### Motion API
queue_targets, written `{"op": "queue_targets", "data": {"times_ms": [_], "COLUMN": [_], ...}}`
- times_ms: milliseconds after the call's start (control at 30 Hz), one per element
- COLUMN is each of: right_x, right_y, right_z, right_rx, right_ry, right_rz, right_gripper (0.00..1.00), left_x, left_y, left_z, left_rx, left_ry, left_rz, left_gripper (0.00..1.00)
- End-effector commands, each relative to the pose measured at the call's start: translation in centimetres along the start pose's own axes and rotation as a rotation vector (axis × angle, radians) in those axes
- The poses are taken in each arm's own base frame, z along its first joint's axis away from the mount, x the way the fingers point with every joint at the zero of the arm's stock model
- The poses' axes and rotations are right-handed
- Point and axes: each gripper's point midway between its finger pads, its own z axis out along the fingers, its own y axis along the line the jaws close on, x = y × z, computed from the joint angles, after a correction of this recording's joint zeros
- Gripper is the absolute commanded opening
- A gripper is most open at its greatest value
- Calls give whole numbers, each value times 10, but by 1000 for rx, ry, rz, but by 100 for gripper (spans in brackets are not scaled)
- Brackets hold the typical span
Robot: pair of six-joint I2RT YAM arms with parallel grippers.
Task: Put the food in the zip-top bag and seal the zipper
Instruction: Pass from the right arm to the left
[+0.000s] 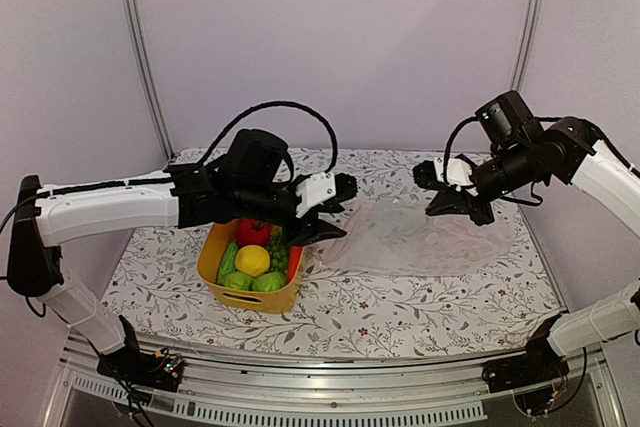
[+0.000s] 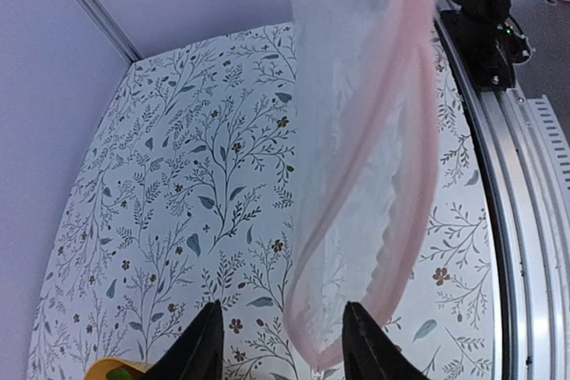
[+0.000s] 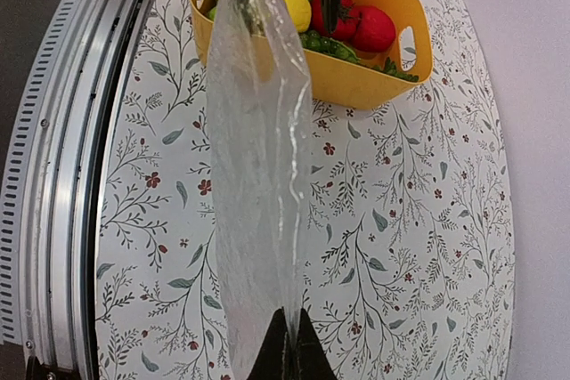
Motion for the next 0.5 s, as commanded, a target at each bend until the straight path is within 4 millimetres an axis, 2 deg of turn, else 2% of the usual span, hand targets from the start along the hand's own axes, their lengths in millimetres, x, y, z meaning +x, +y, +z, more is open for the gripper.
{"op": "queue_targets", "data": {"times_ms": [0, 133, 333, 433, 467], "right_x": [-7, -9, -9, -5, -6], "right_y": [-1, -2, -3, -14, -22], "right_z": [-5, -6, -5, -5, -8], "right_rx": [-3, -3, 2, 30, 54], "right_ry": [-20, -26, -25, -34, -54], "right_rz": [-8, -7, -3, 14, 27], "right_gripper": [0, 0, 0, 0, 0], "left_x": [-11, -15, -23, -26, -27], "left_y": [-13, -13, -9, -8, -7], "left_z": [10, 20, 29, 30, 30], "left_rx": [62, 62, 60, 62, 58], "left_ry": [-43, -73, -120, -137, -144], "left_rz": [-5, -18, -47, -71, -83], "left_gripper": [42, 36, 13, 0, 0]}}
